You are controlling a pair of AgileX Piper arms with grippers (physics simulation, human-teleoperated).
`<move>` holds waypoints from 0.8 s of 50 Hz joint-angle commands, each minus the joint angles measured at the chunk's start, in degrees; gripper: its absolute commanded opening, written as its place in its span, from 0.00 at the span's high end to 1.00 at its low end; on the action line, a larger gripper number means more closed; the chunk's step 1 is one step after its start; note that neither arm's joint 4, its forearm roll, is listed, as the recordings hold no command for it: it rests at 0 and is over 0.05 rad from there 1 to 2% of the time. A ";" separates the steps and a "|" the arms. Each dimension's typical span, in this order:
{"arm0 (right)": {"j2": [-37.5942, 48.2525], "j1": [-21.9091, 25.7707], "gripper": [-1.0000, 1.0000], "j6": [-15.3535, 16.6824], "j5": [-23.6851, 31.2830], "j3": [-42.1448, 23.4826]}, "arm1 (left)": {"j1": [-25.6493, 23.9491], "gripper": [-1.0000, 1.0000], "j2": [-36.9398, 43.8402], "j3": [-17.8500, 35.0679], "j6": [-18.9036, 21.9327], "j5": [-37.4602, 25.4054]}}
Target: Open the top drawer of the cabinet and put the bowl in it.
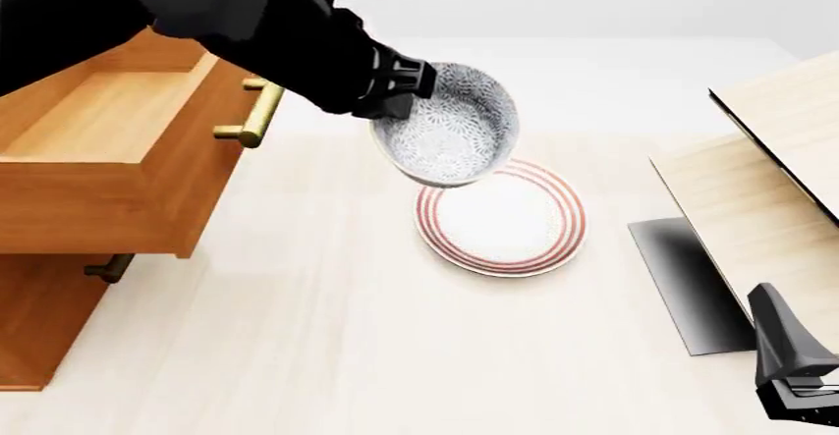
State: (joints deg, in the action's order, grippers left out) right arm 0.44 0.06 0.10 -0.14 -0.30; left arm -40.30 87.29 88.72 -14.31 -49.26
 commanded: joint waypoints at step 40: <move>-0.09 -0.01 0.00 -0.01 0.02 0.05 | 13.81 1.00 -2.18 20.98 5.44 -16.96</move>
State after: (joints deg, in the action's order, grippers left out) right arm 0.43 0.06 0.10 -0.14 -0.30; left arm -29.08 86.45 107.38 -9.02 -64.30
